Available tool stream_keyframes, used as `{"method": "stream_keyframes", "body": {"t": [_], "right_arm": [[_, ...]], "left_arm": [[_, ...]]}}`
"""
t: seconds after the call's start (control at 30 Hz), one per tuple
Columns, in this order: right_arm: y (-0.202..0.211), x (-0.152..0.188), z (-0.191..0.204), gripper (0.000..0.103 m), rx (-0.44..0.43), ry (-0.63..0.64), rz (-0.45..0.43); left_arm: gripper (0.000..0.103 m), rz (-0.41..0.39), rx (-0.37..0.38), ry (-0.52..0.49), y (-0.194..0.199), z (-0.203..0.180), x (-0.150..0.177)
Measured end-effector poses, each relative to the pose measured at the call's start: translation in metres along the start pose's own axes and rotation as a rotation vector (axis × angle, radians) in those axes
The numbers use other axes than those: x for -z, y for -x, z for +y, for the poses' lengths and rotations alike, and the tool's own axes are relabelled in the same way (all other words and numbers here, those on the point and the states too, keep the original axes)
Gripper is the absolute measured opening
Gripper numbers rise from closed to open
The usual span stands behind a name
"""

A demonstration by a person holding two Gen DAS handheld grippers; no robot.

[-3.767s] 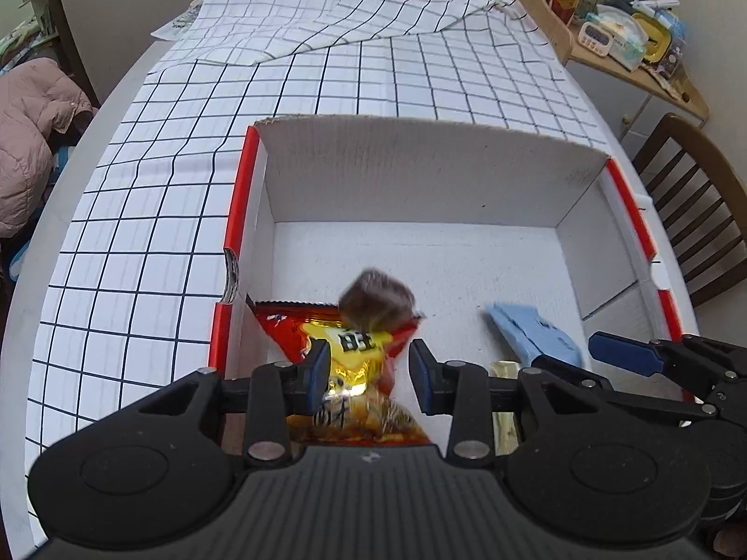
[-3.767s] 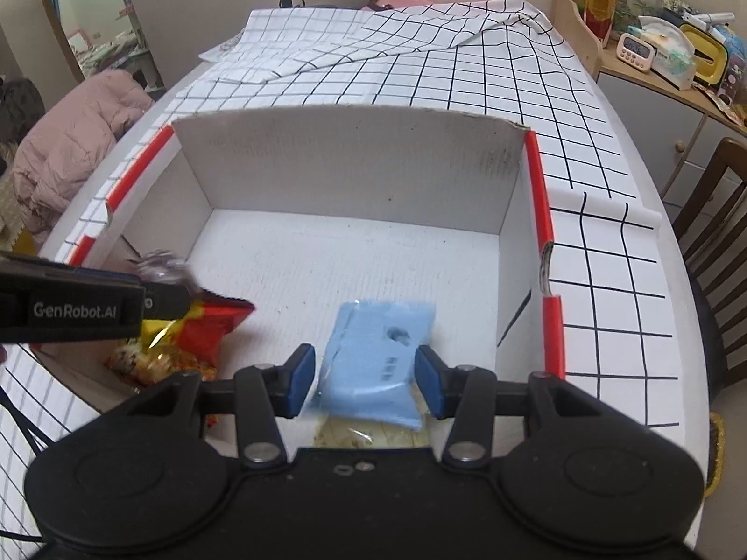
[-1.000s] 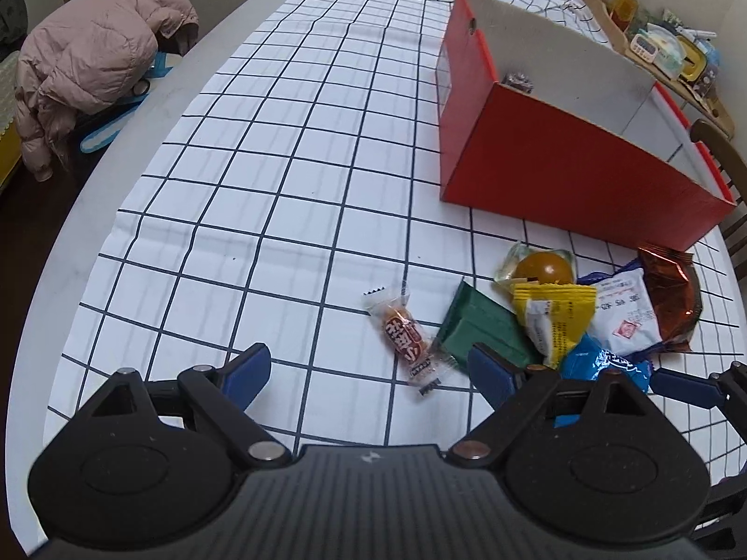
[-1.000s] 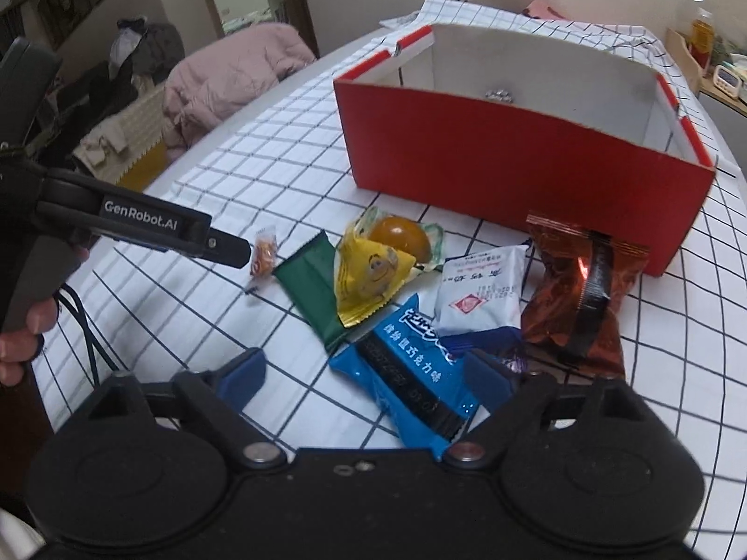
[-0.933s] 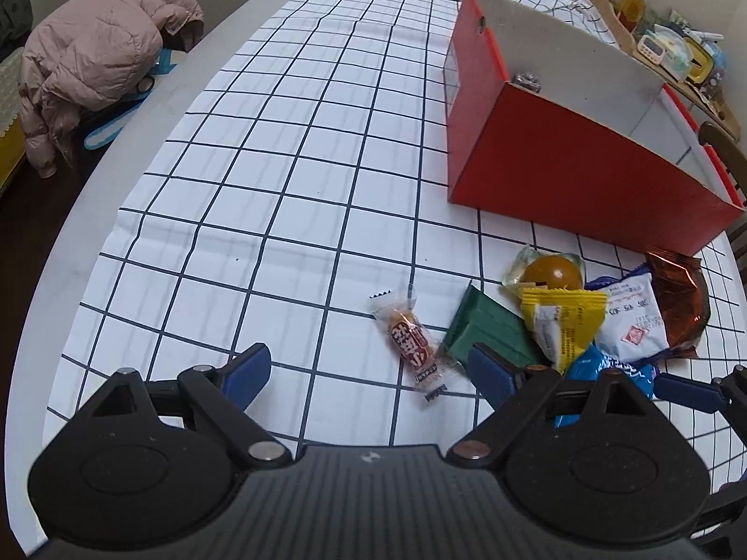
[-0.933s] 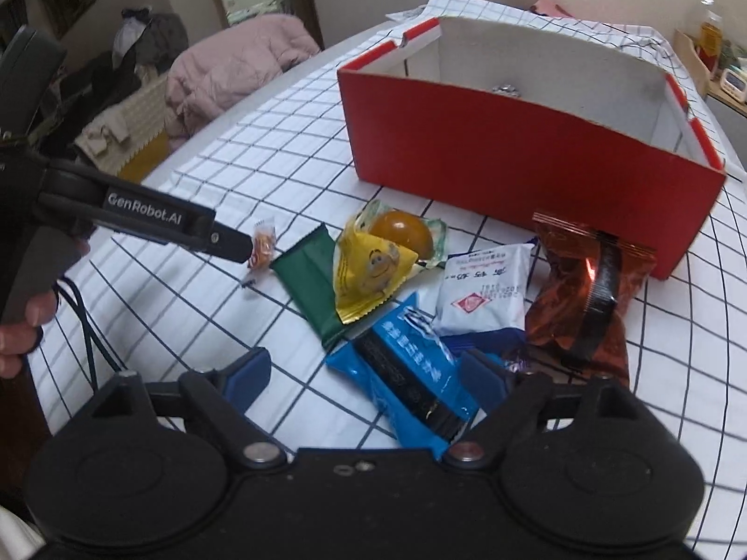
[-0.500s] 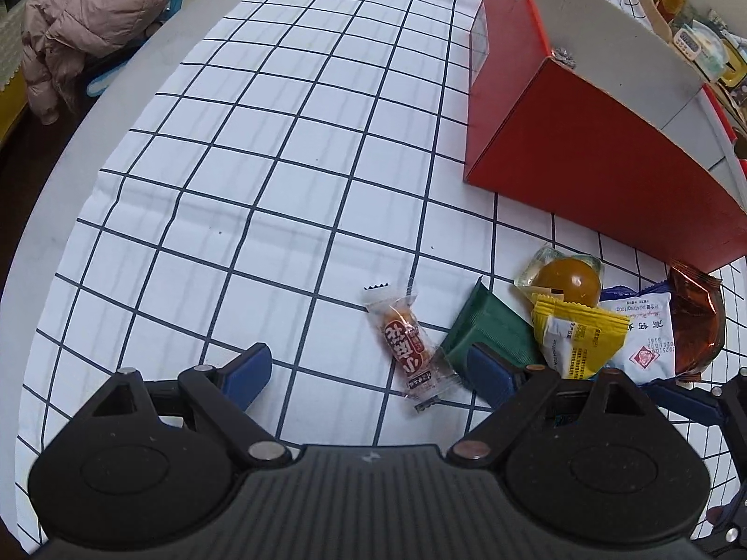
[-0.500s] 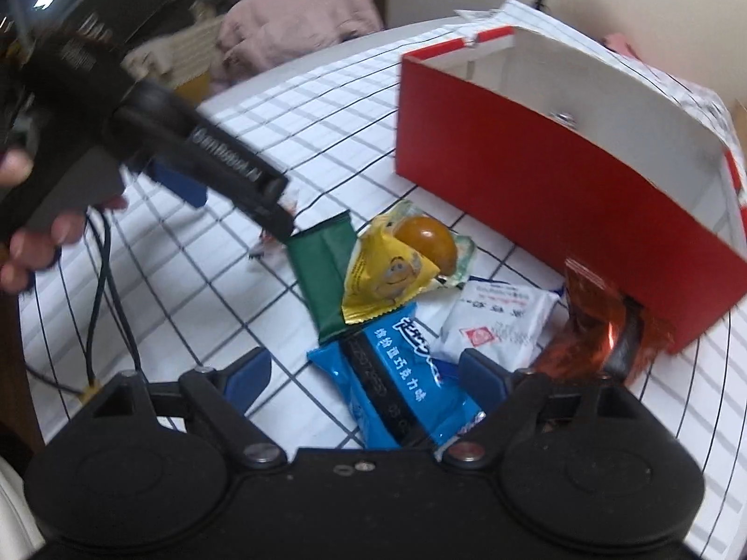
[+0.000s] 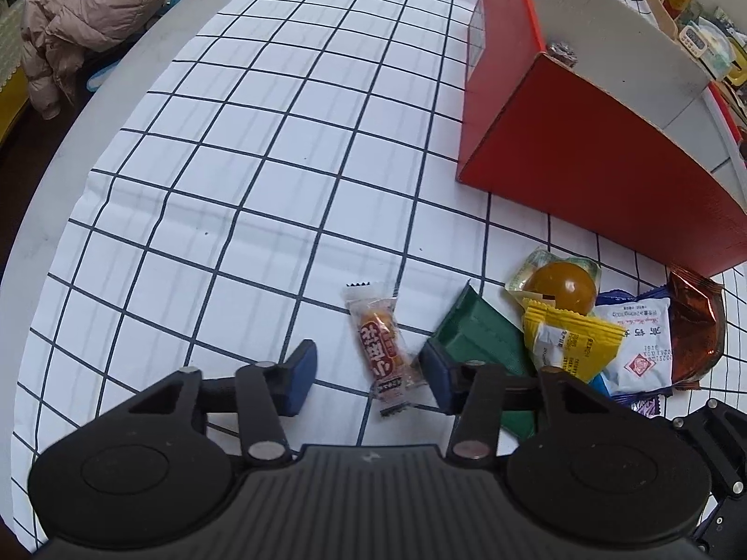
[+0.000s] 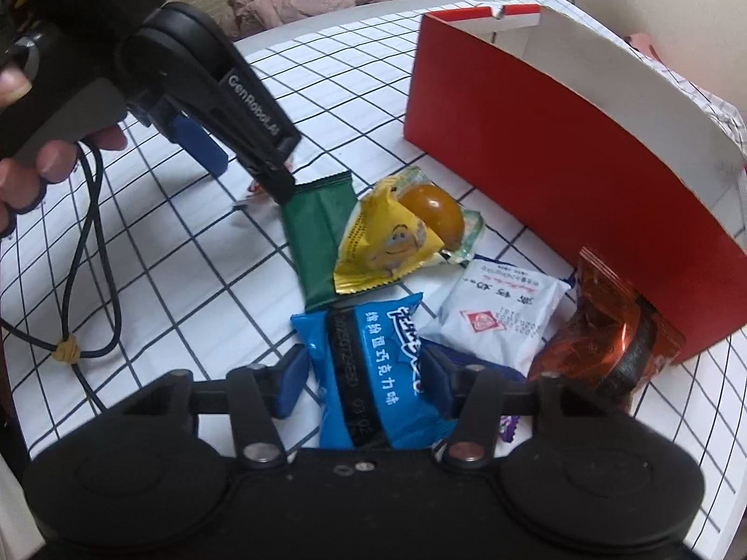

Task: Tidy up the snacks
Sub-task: 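Grasp the small sausage stick with the left gripper while the right grasps the blue biscuit pack, then carry the sausage stick and blue biscuit pack over the red box with both grippers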

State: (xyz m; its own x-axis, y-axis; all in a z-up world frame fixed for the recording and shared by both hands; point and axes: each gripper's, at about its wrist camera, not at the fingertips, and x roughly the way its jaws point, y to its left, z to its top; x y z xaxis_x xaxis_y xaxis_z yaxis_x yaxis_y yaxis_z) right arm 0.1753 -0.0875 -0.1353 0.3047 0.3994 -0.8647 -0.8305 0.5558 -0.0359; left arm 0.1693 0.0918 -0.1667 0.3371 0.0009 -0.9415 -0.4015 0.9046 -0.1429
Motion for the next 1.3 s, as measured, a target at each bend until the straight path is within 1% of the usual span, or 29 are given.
{"method": "stream_keyframes", "body": {"t": [0.07, 0.2, 0.23, 0.4, 0.67, 0.83, 0.9, 1.1, 1.3], "right_arm": [[0.001, 0.002, 0.002, 0.05, 0.011, -0.002, -0.007], [0.003, 0.004, 0.0, 0.046, 0.021, -0.041, -0.016], [0.003, 0.004, -0.001, 0.045, 0.022, -0.058, -0.017], [0.007, 0.006, -0.002, 0.041, 0.017, -0.121, -0.024], [0.014, 0.014, -0.003, 0.04, -0.017, -0.263, -0.039], [0.027, 0.02, -0.001, 0.04, -0.034, -0.337, -0.063], [0.033, 0.022, -0.001, 0.04, -0.039, -0.372, -0.078], [0.054, 0.022, -0.003, 0.04, -0.036, -0.453, -0.137], [0.079, 0.014, -0.01, 0.04, -0.017, -0.489, -0.215]], "left_arm": [[0.036, -0.003, 0.006, -0.013, 0.002, -0.001, 0.001], [0.029, -0.01, 0.021, -0.028, 0.003, 0.0, 0.003], [0.025, -0.008, 0.027, -0.027, 0.003, 0.0, 0.003], [0.024, -0.001, 0.032, -0.015, 0.005, 0.006, 0.005], [0.022, 0.001, 0.064, 0.025, 0.011, 0.025, 0.011], [0.022, -0.009, 0.08, 0.033, 0.021, 0.032, 0.016], [0.022, -0.02, 0.082, 0.029, 0.027, 0.033, 0.018], [0.022, -0.052, 0.118, 0.008, 0.052, 0.03, 0.021], [0.022, -0.1, 0.154, -0.028, 0.082, 0.019, 0.016]]}}
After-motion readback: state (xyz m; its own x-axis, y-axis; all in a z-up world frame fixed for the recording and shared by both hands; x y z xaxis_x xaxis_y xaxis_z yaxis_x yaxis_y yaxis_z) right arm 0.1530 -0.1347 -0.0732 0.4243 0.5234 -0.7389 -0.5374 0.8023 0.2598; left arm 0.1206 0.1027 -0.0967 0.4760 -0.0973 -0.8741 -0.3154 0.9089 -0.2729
